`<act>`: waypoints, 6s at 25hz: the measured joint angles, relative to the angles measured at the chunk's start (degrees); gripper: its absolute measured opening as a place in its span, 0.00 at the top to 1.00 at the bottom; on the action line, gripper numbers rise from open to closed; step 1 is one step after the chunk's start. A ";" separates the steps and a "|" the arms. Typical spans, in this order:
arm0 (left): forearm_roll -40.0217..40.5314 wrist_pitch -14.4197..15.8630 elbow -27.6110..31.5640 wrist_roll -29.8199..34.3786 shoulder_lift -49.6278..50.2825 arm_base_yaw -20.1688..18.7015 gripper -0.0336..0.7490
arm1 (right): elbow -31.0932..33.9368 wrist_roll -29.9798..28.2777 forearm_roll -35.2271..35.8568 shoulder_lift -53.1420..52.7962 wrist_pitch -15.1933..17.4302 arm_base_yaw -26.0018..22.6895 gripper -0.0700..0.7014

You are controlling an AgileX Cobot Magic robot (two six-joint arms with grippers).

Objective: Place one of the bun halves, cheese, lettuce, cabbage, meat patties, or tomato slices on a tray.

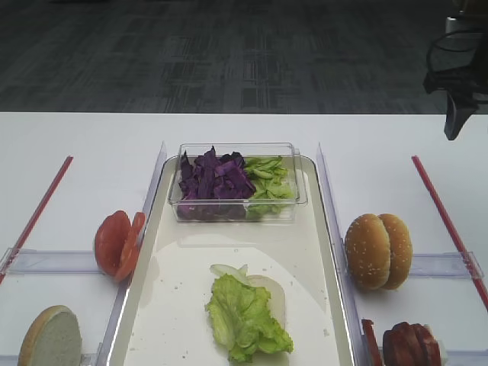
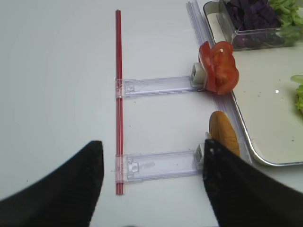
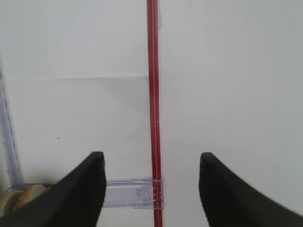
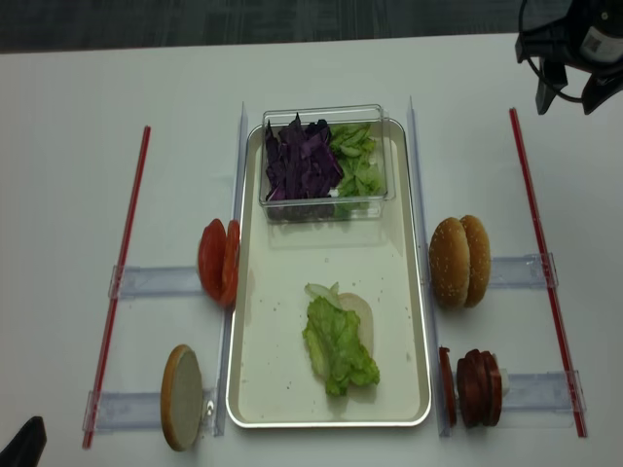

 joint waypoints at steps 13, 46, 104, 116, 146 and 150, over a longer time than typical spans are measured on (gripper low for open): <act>0.00 0.00 0.00 0.00 0.00 0.00 0.40 | 3.10 -0.59 2.23 -1.28 0.00 -0.28 0.32; 0.00 0.00 0.00 0.00 0.00 0.00 0.40 | 37.41 -0.68 5.32 -42.18 0.20 -0.28 0.32; 0.00 0.00 0.00 0.00 0.00 0.00 0.40 | 62.27 -3.98 7.51 -99.11 -9.66 -0.31 0.32; 0.00 0.00 0.00 0.00 0.00 0.00 0.40 | 62.62 -3.98 7.51 -101.61 -9.67 -0.31 0.32; 0.00 0.00 0.00 0.00 0.00 0.00 0.40 | 62.62 -3.98 7.76 -108.98 -9.46 -0.31 0.32; 0.00 0.00 0.00 0.00 0.00 0.00 0.40 | 62.62 -3.98 7.76 -108.98 -9.46 -0.31 0.32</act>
